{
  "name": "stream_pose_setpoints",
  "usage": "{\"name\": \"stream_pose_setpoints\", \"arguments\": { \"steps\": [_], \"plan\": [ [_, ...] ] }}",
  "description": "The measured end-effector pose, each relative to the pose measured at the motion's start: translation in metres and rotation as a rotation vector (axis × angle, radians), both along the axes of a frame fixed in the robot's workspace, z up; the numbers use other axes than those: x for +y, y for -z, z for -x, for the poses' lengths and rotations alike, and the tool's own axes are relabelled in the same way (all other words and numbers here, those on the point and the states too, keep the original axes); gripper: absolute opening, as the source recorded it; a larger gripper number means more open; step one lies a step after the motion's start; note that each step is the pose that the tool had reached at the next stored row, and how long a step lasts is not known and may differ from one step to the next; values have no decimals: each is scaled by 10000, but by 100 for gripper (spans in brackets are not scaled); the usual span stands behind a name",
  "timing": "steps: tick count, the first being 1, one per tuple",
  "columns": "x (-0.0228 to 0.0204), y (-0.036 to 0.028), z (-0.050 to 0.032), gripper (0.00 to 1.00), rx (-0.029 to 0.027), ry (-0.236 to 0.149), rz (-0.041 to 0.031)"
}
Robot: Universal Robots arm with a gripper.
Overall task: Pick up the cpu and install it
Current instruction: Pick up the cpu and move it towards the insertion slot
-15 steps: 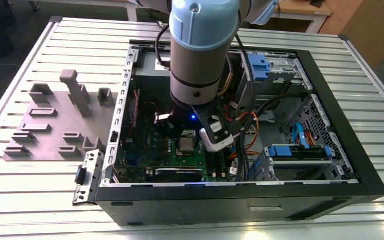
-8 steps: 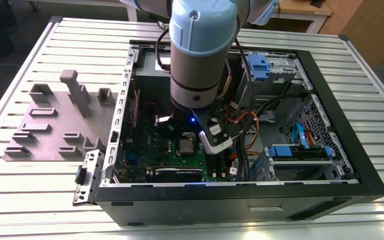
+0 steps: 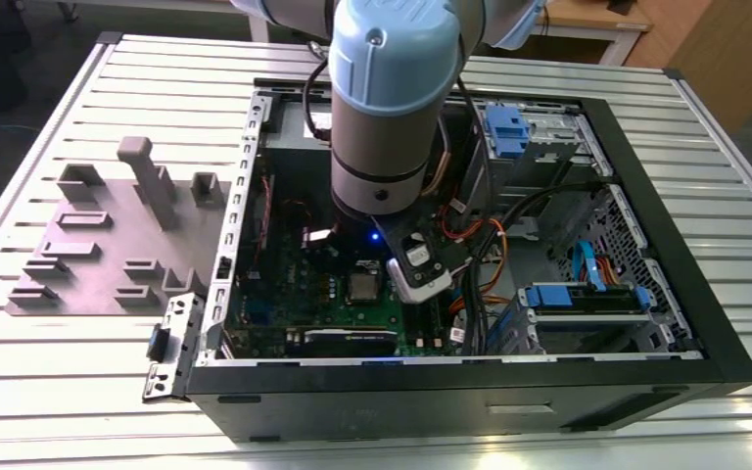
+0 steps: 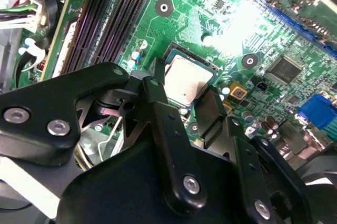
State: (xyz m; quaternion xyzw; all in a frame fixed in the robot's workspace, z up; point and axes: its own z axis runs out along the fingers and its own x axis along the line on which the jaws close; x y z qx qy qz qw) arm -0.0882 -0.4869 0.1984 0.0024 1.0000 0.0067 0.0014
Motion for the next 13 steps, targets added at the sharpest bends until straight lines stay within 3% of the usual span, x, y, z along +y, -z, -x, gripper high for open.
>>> {"name": "stream_pose_setpoints", "arguments": {
  "steps": [8, 13],
  "plan": [
    [6, 42, 25, 47, 0, 1, -17],
    [10, 62, 27, 47, 0, 0, -64]
  ]
}}
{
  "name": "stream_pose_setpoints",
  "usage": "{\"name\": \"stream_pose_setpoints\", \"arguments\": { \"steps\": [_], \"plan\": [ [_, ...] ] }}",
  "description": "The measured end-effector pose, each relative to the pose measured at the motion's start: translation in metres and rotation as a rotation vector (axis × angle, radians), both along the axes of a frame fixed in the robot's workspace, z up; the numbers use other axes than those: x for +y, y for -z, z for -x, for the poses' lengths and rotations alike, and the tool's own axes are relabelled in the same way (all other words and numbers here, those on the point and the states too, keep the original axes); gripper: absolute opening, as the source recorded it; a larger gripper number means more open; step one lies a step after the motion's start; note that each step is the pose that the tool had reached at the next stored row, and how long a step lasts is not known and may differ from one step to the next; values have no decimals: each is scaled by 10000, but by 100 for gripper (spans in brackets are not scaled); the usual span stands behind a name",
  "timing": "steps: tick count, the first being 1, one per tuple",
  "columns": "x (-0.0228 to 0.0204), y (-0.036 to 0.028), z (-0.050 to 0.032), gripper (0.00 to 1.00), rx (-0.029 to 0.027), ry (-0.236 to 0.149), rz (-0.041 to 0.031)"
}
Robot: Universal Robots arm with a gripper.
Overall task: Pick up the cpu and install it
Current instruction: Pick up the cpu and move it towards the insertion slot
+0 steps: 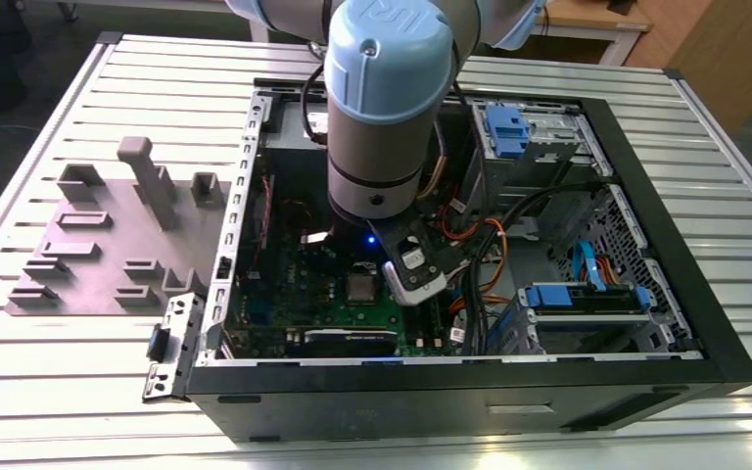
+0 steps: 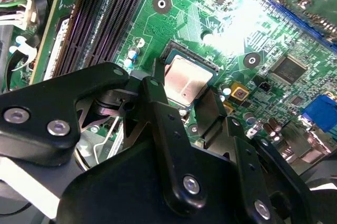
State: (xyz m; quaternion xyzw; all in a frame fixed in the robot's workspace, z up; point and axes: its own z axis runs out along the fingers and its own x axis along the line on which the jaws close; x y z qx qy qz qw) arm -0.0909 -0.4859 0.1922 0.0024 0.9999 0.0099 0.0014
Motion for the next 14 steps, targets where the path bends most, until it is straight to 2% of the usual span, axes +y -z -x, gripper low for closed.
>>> {"name": "stream_pose_setpoints", "arguments": {
  "steps": [4, 14],
  "plan": [
    [1, 23, 0, 47, 0, 1, -31],
    [0, 28, 0, 47, 0, 26, -31]
  ]
}}
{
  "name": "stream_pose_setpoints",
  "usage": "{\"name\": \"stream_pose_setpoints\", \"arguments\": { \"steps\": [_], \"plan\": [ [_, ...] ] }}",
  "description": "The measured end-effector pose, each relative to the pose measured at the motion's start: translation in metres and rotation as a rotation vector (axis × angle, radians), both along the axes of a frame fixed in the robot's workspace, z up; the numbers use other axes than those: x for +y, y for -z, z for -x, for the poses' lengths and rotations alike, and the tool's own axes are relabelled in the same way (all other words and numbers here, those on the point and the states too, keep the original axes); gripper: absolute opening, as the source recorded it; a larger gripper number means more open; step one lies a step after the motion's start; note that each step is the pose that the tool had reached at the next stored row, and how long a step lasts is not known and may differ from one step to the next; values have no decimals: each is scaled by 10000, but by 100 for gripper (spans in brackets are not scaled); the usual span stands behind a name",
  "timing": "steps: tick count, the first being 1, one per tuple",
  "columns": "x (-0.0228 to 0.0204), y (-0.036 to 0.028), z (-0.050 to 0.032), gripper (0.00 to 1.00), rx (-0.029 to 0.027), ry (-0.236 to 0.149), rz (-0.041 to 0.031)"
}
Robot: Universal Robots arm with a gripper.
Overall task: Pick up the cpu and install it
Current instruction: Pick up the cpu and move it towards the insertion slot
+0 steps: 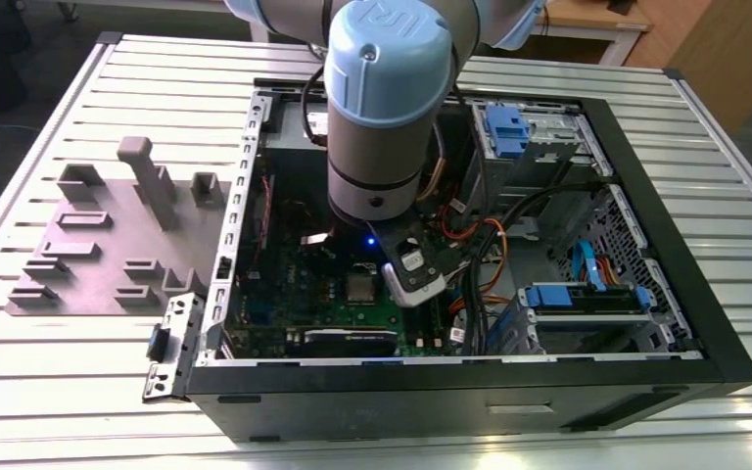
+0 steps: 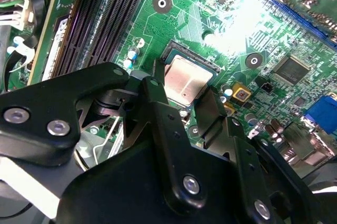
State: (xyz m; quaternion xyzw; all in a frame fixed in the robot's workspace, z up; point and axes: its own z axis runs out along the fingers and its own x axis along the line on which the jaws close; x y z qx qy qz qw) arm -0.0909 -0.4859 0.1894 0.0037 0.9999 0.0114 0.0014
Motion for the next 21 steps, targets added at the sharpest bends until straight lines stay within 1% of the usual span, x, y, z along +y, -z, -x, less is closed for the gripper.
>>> {"name": "stream_pose_setpoints", "arguments": {
  "steps": [7, 15, 17, 18, 21],
  "plan": [
    [0, 16, 0, 47, 1, 24, 1],
    [1, 17, 0, 47, -1, 25, -3],
    [1, 19, 0, 48, -3, 26, -7],
    [1, 19, 0, 54, -3, 26, -6],
    [0, 18, 0, 54, -1, 25, -2]
  ]
}}
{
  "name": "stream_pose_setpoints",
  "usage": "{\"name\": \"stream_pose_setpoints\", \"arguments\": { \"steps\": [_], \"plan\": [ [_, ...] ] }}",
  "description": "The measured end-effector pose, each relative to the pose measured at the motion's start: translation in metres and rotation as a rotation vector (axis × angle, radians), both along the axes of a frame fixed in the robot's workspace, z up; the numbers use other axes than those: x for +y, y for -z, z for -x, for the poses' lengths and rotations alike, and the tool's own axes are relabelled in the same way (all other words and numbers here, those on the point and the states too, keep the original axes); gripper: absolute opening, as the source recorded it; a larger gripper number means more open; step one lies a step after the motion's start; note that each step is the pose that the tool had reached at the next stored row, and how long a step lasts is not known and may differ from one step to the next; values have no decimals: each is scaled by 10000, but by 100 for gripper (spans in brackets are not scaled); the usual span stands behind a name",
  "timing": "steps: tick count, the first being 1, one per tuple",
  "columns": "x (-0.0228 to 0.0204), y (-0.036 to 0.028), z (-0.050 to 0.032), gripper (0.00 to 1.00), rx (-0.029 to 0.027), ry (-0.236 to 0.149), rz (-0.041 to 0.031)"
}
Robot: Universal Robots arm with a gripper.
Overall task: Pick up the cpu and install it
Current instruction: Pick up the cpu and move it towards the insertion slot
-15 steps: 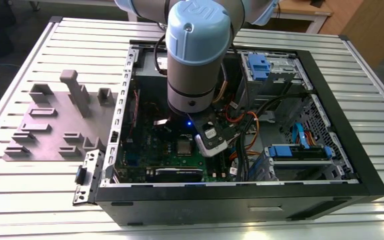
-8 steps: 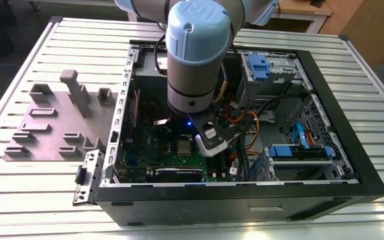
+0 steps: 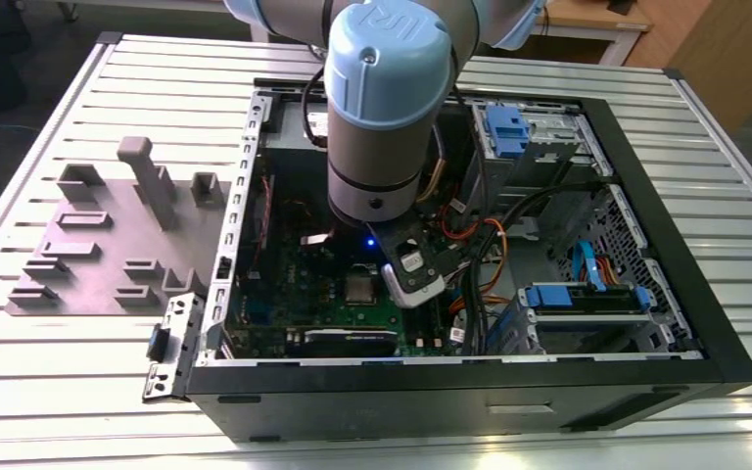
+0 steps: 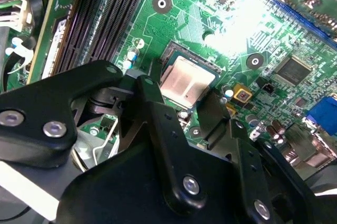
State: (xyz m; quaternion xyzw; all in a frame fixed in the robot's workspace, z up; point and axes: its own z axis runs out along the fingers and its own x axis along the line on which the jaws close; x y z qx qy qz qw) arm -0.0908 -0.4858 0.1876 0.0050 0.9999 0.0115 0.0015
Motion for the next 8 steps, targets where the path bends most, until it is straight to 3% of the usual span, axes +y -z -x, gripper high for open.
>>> {"name": "stream_pose_setpoints", "arguments": {
  "steps": [8],
  "plan": [
    [1, 19, -9, 54, -1, 0, -3]
  ]
}}
